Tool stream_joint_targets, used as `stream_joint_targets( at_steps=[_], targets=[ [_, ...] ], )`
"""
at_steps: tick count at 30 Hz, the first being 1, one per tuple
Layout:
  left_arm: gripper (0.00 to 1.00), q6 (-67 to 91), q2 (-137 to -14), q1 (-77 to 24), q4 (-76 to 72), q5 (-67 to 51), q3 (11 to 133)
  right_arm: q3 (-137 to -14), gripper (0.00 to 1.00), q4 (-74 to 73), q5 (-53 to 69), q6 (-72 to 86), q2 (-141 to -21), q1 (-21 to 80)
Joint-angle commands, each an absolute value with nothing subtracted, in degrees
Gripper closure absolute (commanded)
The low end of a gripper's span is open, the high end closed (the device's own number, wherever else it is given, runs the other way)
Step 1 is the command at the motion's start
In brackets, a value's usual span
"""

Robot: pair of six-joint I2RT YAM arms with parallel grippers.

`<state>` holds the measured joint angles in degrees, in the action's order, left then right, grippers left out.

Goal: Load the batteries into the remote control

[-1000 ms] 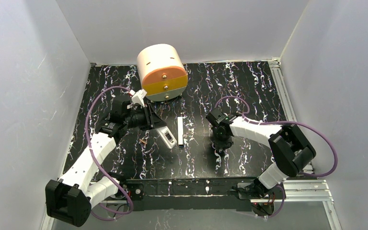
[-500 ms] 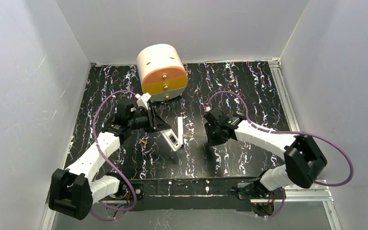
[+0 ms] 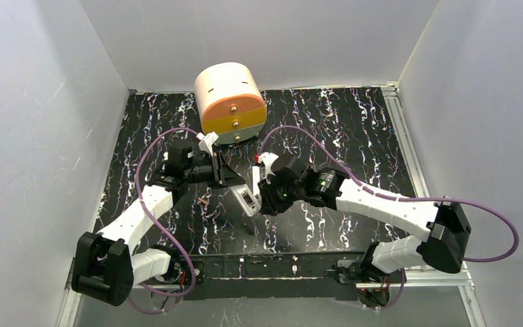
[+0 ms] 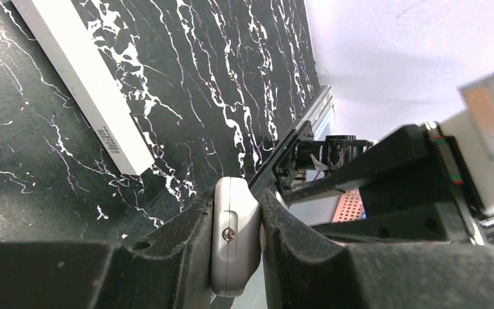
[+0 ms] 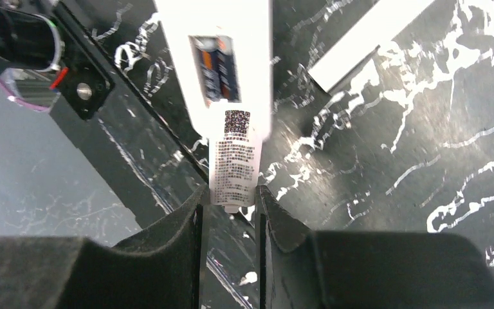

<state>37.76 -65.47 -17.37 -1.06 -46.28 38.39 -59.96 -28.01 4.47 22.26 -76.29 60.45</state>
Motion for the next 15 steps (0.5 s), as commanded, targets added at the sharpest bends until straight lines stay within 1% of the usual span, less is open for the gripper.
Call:
stream_joint_targets(
  at_steps=[1,6,12,15],
  targets=[
    [1.0,38.65,-65.3,-17.23,-2.03,-49.54,38.32,-66.52,0.75,-28.11,3.6,19.4,-77.95,62.29],
    [1.0,38.87,-65.43,-17.27,-0.39,-49.3,39.08,-69.58,0.74,-29.14,1.73,18.4,-80.33,63.48],
    [1.0,37.82,-66.17,-17.3,7.26,-48.14,42.2,-72.98,0.74,-33.16,-3.51,15.73,-83.29,65.77],
    [1.0,37.51,-65.93,-17.29,7.92,-48.1,42.79,-73.45,0.74,-33.15,-4.04,15.27,-83.85,66.22]
  ],
)
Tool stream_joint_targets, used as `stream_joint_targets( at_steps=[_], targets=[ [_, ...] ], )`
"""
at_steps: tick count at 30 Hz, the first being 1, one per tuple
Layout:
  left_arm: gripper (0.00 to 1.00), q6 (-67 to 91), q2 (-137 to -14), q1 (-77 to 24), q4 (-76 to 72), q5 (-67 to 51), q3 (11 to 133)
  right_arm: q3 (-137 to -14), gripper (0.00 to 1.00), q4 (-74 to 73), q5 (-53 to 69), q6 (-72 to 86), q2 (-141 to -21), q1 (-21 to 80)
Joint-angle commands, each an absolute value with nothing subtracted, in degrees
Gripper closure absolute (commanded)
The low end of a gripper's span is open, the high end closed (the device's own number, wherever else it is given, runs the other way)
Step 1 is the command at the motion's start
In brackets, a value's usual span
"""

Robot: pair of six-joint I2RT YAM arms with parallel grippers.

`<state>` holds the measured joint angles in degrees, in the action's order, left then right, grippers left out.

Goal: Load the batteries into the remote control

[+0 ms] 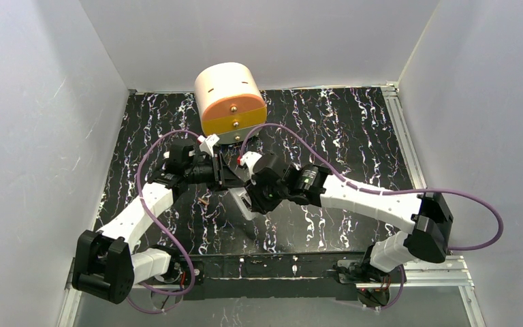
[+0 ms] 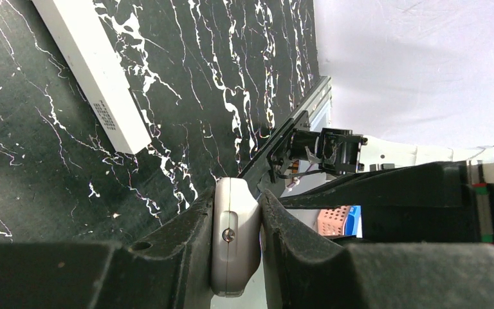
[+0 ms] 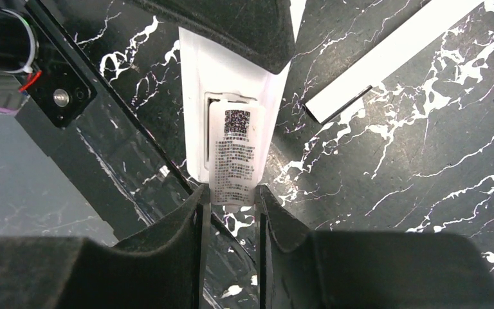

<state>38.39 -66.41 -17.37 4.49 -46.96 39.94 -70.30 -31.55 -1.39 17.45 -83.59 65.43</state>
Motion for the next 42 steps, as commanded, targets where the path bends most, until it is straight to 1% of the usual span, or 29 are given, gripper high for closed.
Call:
stream_joint_targets(
  at_steps=[1,15,24,29,36,42],
  targets=[
    [1.0,37.52,-65.85,-17.3,7.88,-48.16,42.88,-73.66,0.74,-33.26,-4.24,15.27,-84.24,66.32],
    [1.0,38.35,-66.01,-17.27,6.62,-49.48,42.31,-74.22,0.75,-32.46,-5.29,15.39,-86.65,67.59],
    [1.0,41.13,-66.02,-17.32,0.28,-50.35,39.77,-74.53,0.75,-31.48,-4.15,16.07,-87.14,68.18],
    [1.0,40.29,-66.0,-17.4,0.26,-50.39,39.59,-74.62,0.75,-31.7,-4.65,16.24,-87.14,68.2],
    [1.0,37.96,-65.05,-17.4,3.32,-49.97,40.25,-76.36,0.75,-33.82,-9.44,17.93,-88.41,68.2],
    [1.0,37.78,-64.91,-17.4,3.57,-49.78,40.48,-75.93,0.75,-32.8,-9.43,18.53,-88.31,68.2]
  ],
)
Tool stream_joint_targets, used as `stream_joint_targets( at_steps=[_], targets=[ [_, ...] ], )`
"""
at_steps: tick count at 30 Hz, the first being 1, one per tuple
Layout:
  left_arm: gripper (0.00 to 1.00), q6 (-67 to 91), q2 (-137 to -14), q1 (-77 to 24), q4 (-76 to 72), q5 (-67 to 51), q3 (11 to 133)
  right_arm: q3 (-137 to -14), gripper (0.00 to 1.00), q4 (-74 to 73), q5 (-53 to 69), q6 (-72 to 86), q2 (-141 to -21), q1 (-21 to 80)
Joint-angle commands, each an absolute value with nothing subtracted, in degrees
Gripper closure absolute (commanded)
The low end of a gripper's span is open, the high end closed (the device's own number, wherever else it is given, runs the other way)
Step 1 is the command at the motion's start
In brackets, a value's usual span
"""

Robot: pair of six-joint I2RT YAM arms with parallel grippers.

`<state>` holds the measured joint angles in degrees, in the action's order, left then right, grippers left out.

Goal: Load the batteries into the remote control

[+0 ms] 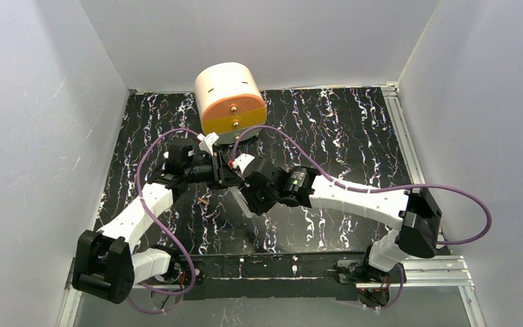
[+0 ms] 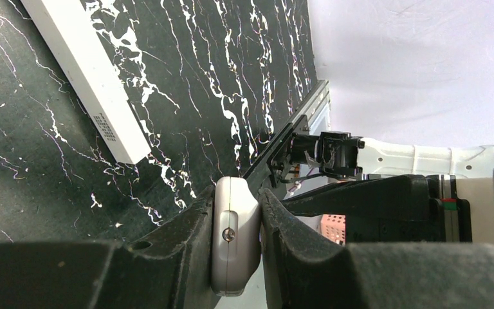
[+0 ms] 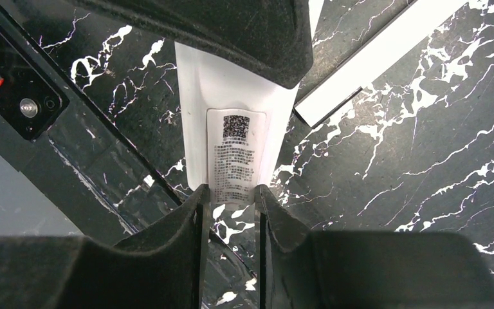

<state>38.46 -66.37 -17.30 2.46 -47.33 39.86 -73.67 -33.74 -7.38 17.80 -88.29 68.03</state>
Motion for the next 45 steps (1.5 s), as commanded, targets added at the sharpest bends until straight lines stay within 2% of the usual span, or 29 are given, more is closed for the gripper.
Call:
stream_joint_targets(
  at_steps=[1,10,21,32,45],
  targets=[
    [1.0,37.68,-64.87,-17.4,3.52,-49.75,40.44,-75.95,0.75,-32.94,-9.44,18.62,-88.47,68.2],
    [1.0,40.46,-64.55,-17.4,-2.14,-52.98,38.53,-77.18,0.72,-32.94,-5.41,19.02,-89.52,68.18],
    [1.0,44.09,-63.81,-17.4,-3.13,-54.38,36.9,-82.45,0.68,-40.01,-7.31,20.69,-93.12,68.12],
    [1.0,51.57,-65.2,-17.31,-5.15,-58.06,36.2,-81.22,0.6,-40.16,-7.06,20.81,-93.25,68.11],
    [1.0,52.84,-68.85,-17.14,-7.3,-62.72,38.32,-81.26,0.57,-41.21,-7.84,20.39,-93.05,68.12]
  ],
)
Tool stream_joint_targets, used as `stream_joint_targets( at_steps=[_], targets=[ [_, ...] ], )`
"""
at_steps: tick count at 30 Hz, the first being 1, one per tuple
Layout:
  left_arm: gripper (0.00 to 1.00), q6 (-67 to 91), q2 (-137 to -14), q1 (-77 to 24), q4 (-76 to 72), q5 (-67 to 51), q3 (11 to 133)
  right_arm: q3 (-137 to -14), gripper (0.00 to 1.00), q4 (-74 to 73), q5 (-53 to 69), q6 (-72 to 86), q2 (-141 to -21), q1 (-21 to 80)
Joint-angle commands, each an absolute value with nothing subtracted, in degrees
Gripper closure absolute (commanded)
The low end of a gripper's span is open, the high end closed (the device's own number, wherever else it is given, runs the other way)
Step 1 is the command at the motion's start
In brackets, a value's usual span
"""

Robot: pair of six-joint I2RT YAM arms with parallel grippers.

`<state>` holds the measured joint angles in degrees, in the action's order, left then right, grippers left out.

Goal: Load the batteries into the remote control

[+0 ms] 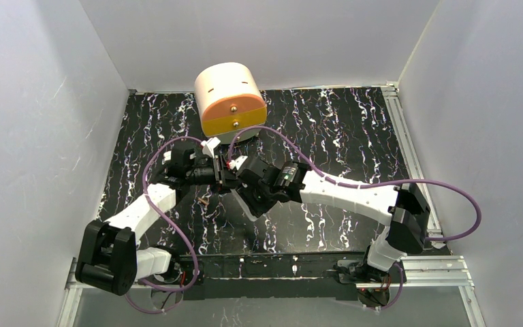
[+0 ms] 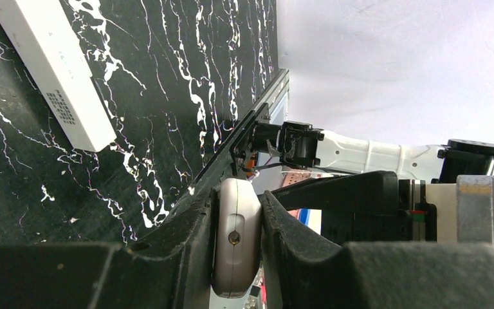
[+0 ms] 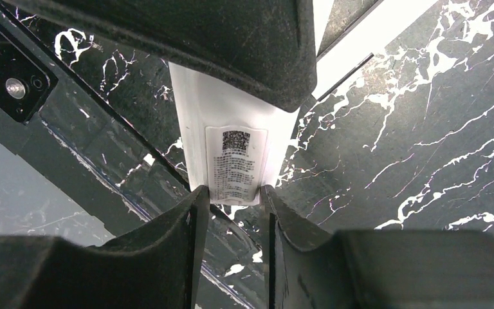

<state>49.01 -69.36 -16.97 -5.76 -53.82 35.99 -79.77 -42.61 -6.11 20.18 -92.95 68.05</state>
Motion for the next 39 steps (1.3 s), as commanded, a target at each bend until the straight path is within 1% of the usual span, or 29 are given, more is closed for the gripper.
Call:
stream_joint_targets(
  at_steps=[1,9,16,18,22,24,28,32,34,39],
  targets=[
    [1.0,52.7,-68.94,-17.12,-7.3,-62.68,38.28,-81.22,0.55,-40.99,-7.79,20.47,-92.81,68.14],
    [1.0,52.47,-70.62,-17.02,-7.3,-61.35,39.24,-77.93,0.3,-36.57,-8.17,21.84,-87.19,68.03],
    [1.0,52.97,-72.15,-16.96,-7.29,-61.54,41.45,-73.52,0.15,-32.06,-9.32,24.22,-80.55,67.29],
    [1.0,53.28,-72.36,-16.92,-7.29,-61.42,42.13,-69.91,0.11,-28.18,-8.88,25.61,-77.38,66.46],
    [1.0,54.28,-72.88,-16.96,-7.28,-61.16,43.41,-59.91,0.04,-12.73,-7.67,31.82,-68.43,65.21],
    [1.0,55.28,-72.98,-16.96,-7.25,-60.68,43.96,-55.69,0.02,-4.36,-10.53,36.58,-65.09,64.94],
    [1.0,57.98,-73.04,-16.94,-7.4,-60.56,45.24,-45.84,0.01,8.74,-19.26,50.66,-58.87,64.73],
    [1.0,61.77,-72.66,-16.92,-8.81,-60.33,45.99,-37.06,0.01,19.84,-25.85,61.0,-56.0,64.68],
    [1.0,63.95,-72.6,-16.96,-9.66,-59.92,46.29,-36.56,0.01,21.69,-27.2,62.19,-56.46,64.65],
    [1.0,68.99,-73.0,-16.95,-12.83,-59.65,47.84,-38.37,0.01,20.27,-28.14,63.73,-57.36,64.68]
  ],
)
